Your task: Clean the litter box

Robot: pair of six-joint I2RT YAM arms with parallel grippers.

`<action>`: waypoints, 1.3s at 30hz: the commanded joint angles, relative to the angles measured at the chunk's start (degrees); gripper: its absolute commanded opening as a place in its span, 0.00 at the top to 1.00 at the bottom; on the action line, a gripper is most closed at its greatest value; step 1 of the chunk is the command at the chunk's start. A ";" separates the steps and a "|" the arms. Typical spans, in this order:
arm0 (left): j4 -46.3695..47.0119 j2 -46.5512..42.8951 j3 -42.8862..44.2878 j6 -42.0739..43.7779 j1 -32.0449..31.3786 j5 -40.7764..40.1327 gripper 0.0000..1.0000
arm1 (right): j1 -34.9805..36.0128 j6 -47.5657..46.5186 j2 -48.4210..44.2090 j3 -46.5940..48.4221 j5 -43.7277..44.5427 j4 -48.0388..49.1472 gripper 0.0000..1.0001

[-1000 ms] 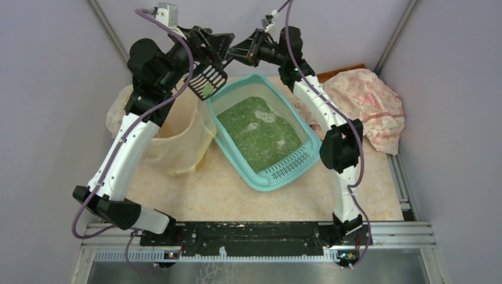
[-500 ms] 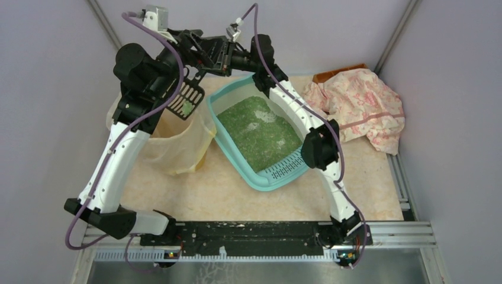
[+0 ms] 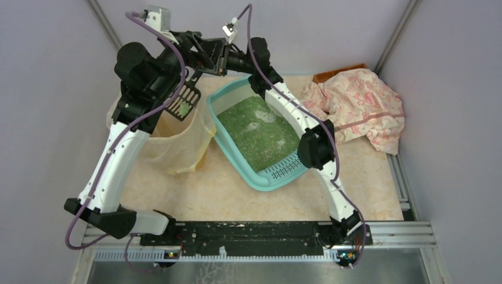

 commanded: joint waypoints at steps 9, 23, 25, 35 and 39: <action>-1.05 1.20 1.98 1.75 0.83 0.56 0.04 | 0.95 -9.92 3.33 5.06 -4.38 18.73 1.00; -2.04 -0.42 0.43 3.78 1.09 -0.04 0.05 | 0.76 -0.46 3.60 5.81 -14.23 42.86 1.00; -2.26 -0.73 0.25 4.10 1.09 -0.08 0.05 | 0.85 -0.41 3.74 5.81 -14.94 44.00 1.00; -4.91 -1.82 1.17 5.04 1.09 -0.85 0.05 | 1.56 -2.09 6.23 7.93 -14.85 44.41 1.00; -5.50 -1.67 1.10 4.05 1.13 -0.36 0.05 | 1.85 -9.51 6.48 7.68 -6.77 34.00 1.00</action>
